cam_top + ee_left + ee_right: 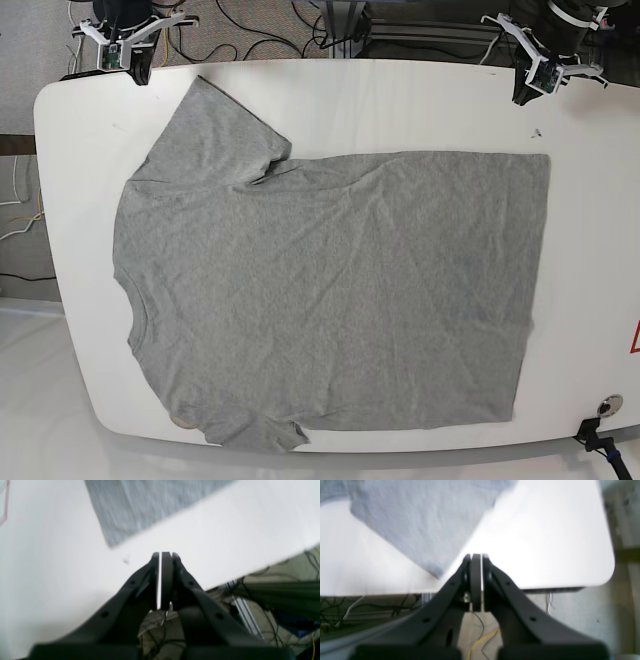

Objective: Fold the T-shirt properly
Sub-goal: 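Lower both grippers toward the shirt's collar-side corners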

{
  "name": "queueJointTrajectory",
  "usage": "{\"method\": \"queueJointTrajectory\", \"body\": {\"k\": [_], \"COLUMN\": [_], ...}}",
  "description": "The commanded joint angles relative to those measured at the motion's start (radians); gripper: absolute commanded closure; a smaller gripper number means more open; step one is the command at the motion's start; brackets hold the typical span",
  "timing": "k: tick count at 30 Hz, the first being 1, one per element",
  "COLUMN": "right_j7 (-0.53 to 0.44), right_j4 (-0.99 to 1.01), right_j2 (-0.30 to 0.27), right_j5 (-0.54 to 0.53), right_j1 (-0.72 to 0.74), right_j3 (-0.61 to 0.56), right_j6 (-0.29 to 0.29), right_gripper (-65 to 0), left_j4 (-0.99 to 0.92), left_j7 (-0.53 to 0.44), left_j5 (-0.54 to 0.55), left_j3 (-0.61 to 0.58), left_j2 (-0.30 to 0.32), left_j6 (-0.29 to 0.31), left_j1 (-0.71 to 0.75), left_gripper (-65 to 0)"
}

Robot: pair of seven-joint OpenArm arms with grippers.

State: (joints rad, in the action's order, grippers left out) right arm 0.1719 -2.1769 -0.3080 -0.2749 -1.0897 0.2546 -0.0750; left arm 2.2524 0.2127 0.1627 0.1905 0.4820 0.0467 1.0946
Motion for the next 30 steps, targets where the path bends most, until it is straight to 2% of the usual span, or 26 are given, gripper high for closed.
{"method": "queueJointTrajectory", "body": {"k": [1,7,10,13,17,22,27,30], "right_j7": [-0.020,0.030,0.066,0.098,0.114,0.131,0.171,0.187], "right_j4": [-0.011,0.011,0.039,0.097,0.151,0.139,0.144,0.147], "right_j2": [0.027,0.047,0.043,0.039,0.036,0.032,0.032,0.028], "right_j5": [-0.030,-0.094,-0.172,-0.247,-0.259,-0.249,-0.275,-0.277], "right_j1": [-0.010,0.108,0.149,0.179,0.197,0.211,0.273,0.318], "right_j3": [0.008,0.012,0.021,0.032,0.067,0.114,0.175,0.200], "right_j6": [-0.019,-0.028,-0.022,0.010,0.083,0.165,0.210,0.226], "right_gripper": [0.0,0.0,0.0,0.0,-0.1,-11.4,-10.2,-13.3], "left_j4": [0.025,0.007,-0.015,-0.059,-0.136,-0.186,-0.201,-0.218], "left_j7": [-0.014,0.014,0.016,0.013,0.019,0.035,0.044,0.065], "left_j5": [0.015,0.032,0.026,0.019,0.018,0.016,0.014,0.017], "left_j3": [0.005,0.023,0.029,0.032,0.043,0.050,0.056,0.061], "left_j2": [-0.006,-0.056,-0.080,-0.092,-0.096,-0.096,-0.100,-0.104], "left_j6": [0.005,0.017,0.023,0.028,0.039,0.055,0.062,0.063], "left_j1": [-0.022,-0.127,-0.175,-0.226,-0.283,-0.317,-0.333,-0.338], "left_gripper": [0.0,0.0,0.0,0.0,-2.4,-3.9,-9.2,-13.7]}}
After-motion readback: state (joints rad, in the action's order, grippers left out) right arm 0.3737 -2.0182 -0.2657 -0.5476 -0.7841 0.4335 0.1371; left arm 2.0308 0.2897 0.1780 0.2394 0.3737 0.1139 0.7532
